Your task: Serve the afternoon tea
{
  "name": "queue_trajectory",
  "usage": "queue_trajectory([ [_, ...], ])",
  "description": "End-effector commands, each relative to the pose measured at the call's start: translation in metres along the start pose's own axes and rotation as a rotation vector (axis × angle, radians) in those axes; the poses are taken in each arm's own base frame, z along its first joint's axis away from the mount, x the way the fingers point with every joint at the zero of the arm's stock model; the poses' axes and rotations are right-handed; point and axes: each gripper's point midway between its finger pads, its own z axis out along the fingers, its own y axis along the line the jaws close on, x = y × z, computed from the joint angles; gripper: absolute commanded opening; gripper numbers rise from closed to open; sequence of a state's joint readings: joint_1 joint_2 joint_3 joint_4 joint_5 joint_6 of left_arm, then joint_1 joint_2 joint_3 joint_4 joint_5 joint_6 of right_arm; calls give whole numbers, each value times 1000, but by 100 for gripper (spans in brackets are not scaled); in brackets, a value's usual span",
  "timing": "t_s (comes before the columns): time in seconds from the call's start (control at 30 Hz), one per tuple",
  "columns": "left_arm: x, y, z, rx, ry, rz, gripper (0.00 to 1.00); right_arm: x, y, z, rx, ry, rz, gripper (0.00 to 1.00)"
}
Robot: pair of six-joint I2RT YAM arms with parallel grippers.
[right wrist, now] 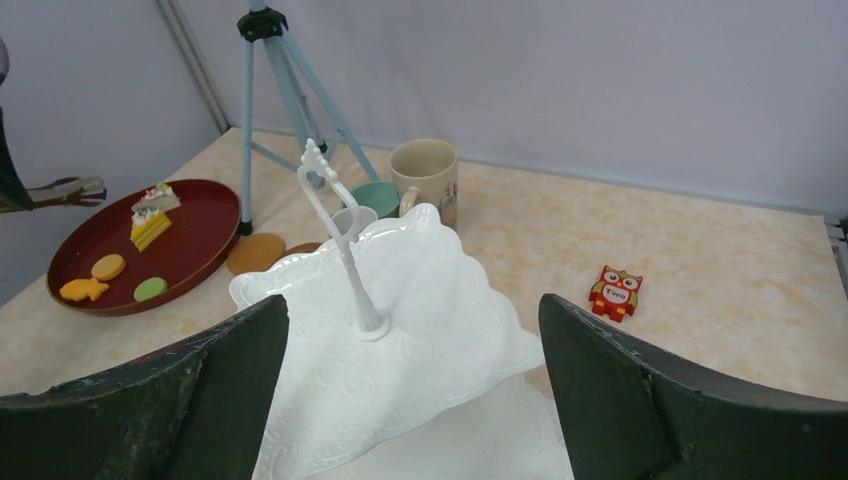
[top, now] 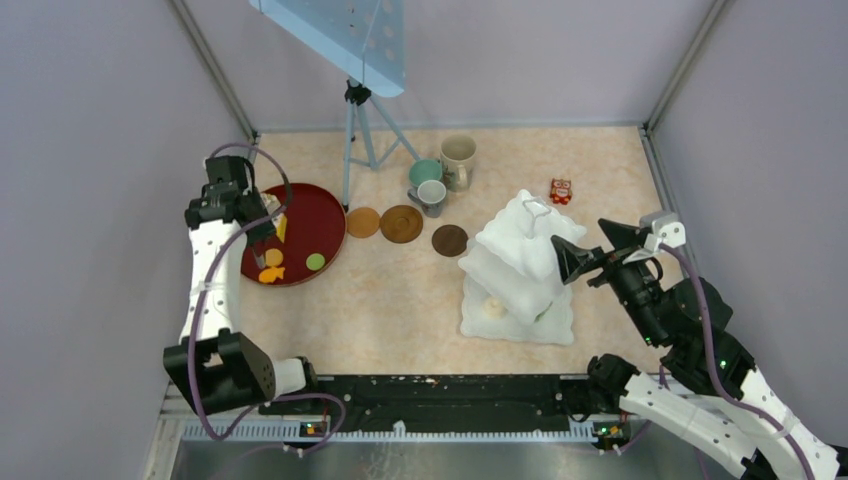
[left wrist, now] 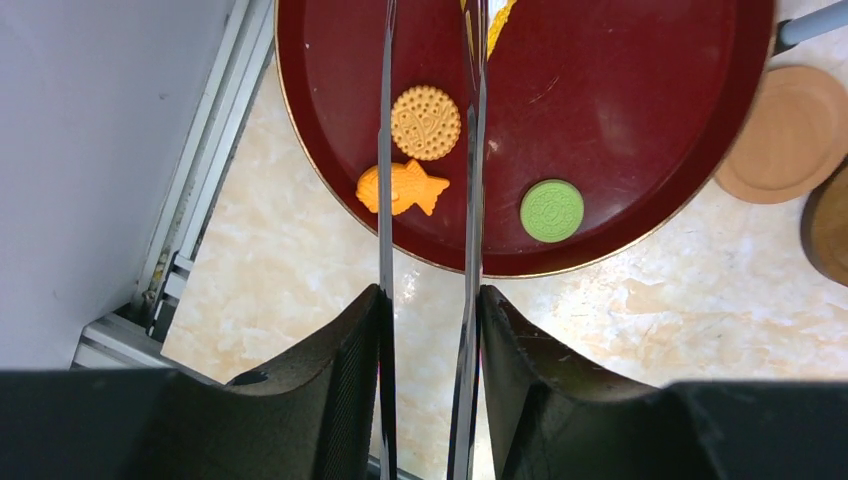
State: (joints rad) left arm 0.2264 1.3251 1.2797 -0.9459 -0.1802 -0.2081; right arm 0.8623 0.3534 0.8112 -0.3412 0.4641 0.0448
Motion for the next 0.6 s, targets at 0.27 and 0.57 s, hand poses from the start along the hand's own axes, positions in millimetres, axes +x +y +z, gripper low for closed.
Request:
queue_trajectory([
  [0.27, 2, -31, 8, 182, -99, -56, 46, -1, 7, 7, -12, -8, 9, 94],
  [0.57, 19, -27, 32, 137, -55, -87, 46, 3, 6, 11, 0, 8, 0, 94],
])
